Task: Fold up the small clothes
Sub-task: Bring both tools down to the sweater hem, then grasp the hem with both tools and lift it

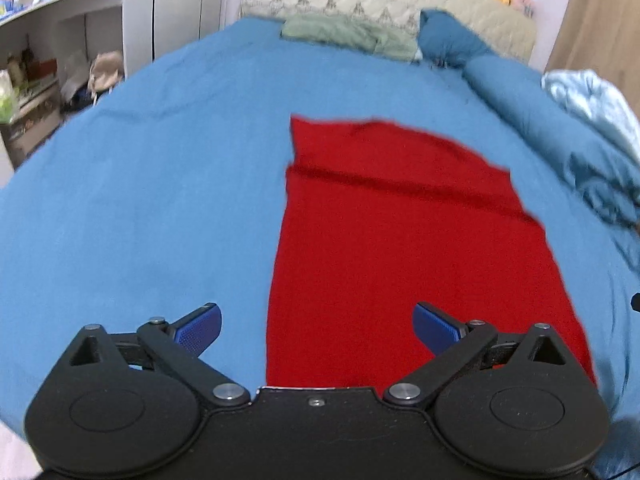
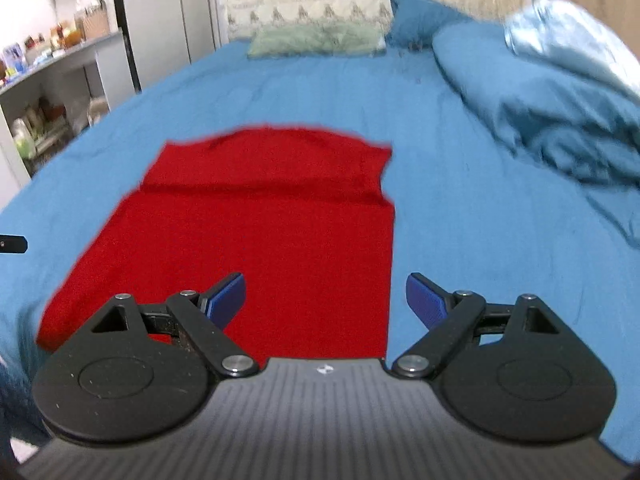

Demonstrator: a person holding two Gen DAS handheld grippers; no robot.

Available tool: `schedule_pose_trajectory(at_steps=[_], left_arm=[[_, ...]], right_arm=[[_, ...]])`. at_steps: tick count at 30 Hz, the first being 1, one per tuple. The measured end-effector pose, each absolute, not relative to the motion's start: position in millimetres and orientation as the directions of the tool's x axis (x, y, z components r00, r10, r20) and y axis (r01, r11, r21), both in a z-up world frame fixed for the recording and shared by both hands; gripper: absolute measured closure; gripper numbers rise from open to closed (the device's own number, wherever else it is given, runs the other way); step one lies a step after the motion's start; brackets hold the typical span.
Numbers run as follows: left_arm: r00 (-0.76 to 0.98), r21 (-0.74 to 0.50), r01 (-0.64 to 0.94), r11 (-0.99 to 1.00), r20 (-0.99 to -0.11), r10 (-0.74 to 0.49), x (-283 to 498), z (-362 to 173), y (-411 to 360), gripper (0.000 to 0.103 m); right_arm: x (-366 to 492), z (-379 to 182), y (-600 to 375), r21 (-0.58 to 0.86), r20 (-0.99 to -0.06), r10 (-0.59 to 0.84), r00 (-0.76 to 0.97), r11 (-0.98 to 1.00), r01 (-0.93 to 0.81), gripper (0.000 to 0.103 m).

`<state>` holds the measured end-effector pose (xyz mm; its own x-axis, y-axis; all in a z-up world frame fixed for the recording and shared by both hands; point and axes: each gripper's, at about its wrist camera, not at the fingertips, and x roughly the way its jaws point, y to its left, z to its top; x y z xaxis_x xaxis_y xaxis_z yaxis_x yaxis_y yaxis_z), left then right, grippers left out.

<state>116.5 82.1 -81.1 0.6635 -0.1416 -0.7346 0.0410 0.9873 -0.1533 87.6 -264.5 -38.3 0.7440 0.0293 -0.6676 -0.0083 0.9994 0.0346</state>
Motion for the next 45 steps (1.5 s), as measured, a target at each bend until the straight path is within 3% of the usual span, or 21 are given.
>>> schedule_pose_trajectory(at_steps=[6, 10, 20, 26, 28, 29, 31, 37, 45], left_arm=[[0.622, -0.107, 0.021, 0.994, -0.777, -0.097, 91, -124, 80, 0.014], [0.611, -0.11, 0.008, 0.994, -0.787, -0.092, 85, -148, 84, 0.028], [0.604, -0.073, 0.016, 0.997, -0.794, -0.068, 87, -170, 77, 0.036], [0.608, -0.065, 0.031, 0.997, -0.791, -0.07, 84, -168, 77, 0.065], [0.602, -0.068, 0.039, 0.997, -0.794, -0.078, 84, -167, 76, 0.088], [0.6, -0.069, 0.043, 0.997, -0.796, -0.081, 83, -166, 74, 0.093], [0.599, -0.057, 0.046, 0.997, -0.797, -0.074, 83, -163, 71, 0.096], [0.613, -0.056, 0.037, 0.998, -0.787, -0.067, 80, -145, 68, 0.097], [0.756, -0.073, 0.052, 0.996, -0.649, -0.087, 110, -60, 62, 0.098]], right_arm=[[52, -87, -261, 0.066, -0.731, -0.005, 0.683, 0.995, 0.079, 0.003], [47, -114, -260, 0.068, -0.771, -0.038, 0.636, 0.987, 0.142, 0.016], [50, -154, -266, 0.133, -0.813, -0.029, 0.581, 0.963, 0.235, 0.036], [48, -156, -267, 0.14, -0.798, -0.043, 0.601, 0.957, 0.253, 0.065], [46, -155, -268, 0.148, -0.798, -0.041, 0.602, 0.954, 0.26, 0.071], [46, -154, -269, 0.154, -0.797, -0.037, 0.603, 0.953, 0.262, 0.077], [47, -153, -271, 0.167, -0.796, -0.026, 0.604, 0.951, 0.262, 0.082], [43, -141, -276, 0.201, -0.774, 0.0, 0.633, 0.948, 0.246, 0.083], [53, -71, -300, 0.333, -0.645, 0.11, 0.756, 0.931, 0.148, 0.083]])
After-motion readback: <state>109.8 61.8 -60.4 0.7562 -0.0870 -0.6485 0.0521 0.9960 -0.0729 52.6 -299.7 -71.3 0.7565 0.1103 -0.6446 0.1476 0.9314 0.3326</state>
